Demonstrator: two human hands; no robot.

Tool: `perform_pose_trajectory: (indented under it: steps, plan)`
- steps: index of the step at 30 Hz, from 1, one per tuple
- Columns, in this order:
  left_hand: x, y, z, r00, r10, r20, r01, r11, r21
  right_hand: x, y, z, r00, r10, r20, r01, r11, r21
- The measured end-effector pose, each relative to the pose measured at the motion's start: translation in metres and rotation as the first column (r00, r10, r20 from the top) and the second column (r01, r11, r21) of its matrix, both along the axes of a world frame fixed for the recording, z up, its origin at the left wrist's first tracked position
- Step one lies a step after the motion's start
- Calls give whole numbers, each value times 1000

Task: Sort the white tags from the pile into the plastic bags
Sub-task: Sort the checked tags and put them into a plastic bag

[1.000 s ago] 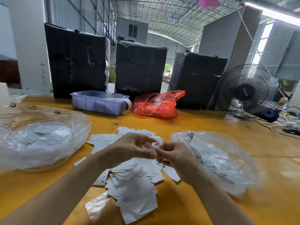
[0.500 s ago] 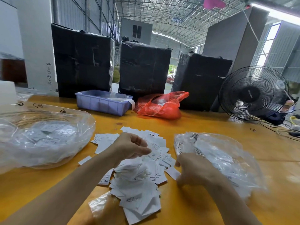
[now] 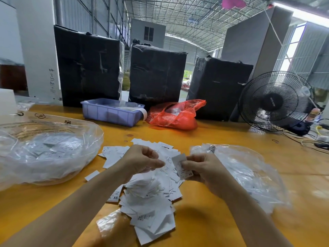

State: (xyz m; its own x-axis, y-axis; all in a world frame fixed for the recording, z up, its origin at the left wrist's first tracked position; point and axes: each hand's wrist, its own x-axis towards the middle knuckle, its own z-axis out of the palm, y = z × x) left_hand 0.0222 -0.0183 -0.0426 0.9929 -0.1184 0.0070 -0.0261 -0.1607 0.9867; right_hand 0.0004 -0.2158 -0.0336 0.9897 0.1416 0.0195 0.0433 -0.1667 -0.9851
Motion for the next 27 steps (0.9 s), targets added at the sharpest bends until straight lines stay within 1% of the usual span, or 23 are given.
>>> perform_pose_trajectory:
  steps: [1,2,4,9,12,15,17,18,20,24,27]
  plan:
    - [0,0,0,1000,-2,-2,2,1000,-12,-2,2,1,998,47,-50,-41,992,121]
    - [-1,0,1,1000,-6,-6,6,1000,-23,-3,3,2,994,79,-71,-66,982,175]
    - [-1,-1,2,1000,-18,-9,18,999,-33,-4,7,3,991,103,-90,-81,972,219]
    - [-2,-2,2,999,-39,1,39,999,-13,-5,10,3,987,96,-128,-54,953,297]
    - [-2,-3,2,999,-52,3,52,999,-13,-3,12,3,993,19,-119,25,935,355]
    - [-3,-3,1,998,-70,-1,70,997,-33,-1,10,3,987,-146,-72,163,879,449]
    - [-3,-4,1,997,-76,-12,75,996,-53,0,8,3,982,-185,-38,176,822,542]
    - [-3,-5,1,996,-82,-21,80,995,-66,0,9,3,983,-183,-18,162,811,562]
    - [-4,-6,1,995,-95,-40,92,992,-87,-1,11,2,986,-165,33,122,834,538]
    - [-6,-6,3,987,-140,-85,129,984,-122,-4,17,0,979,-161,124,99,909,406]
    - [-9,-6,5,977,-189,-104,171,973,-154,-5,19,-2,970,-159,183,92,940,328]
